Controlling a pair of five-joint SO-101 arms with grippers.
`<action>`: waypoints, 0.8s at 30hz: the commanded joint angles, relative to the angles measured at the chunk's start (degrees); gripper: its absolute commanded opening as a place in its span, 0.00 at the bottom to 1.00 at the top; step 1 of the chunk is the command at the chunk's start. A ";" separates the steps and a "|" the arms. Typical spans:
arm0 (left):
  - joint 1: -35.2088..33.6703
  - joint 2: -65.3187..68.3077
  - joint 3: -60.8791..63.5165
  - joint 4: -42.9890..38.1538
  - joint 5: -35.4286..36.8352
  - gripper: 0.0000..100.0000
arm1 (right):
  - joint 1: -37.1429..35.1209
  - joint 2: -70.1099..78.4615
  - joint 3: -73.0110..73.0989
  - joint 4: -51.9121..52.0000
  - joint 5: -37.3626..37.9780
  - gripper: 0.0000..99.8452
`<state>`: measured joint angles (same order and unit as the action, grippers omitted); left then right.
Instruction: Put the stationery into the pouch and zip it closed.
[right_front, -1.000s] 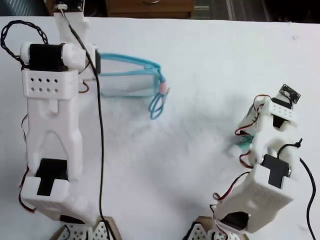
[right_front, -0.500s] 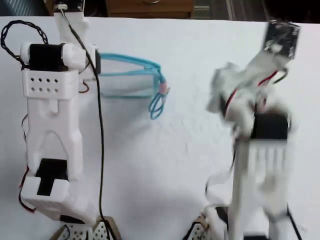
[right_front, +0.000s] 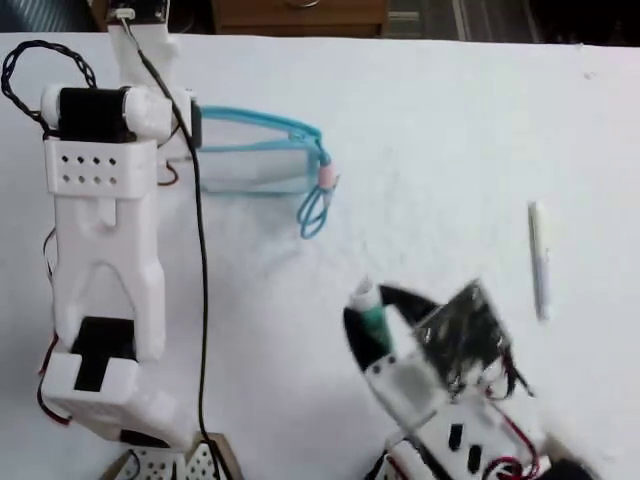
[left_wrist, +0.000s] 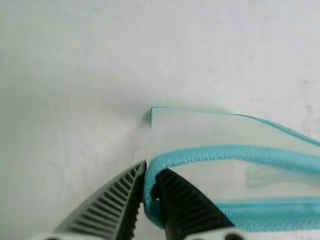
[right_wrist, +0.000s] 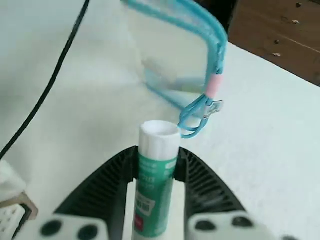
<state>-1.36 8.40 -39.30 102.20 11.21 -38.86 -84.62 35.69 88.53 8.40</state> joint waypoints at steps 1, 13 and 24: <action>0.66 0.48 -0.18 -0.62 0.18 0.02 | -2.42 -5.41 10.46 -6.73 1.32 0.02; 0.31 0.40 -0.26 -0.35 0.18 0.02 | 1.80 -11.47 43.34 -80.13 0.97 0.02; 0.57 0.40 -0.18 -0.35 0.18 0.02 | -0.92 7.96 40.44 -109.93 9.58 0.02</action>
<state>-1.36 8.40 -39.30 102.20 11.21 -37.36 -82.68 79.21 -15.56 15.60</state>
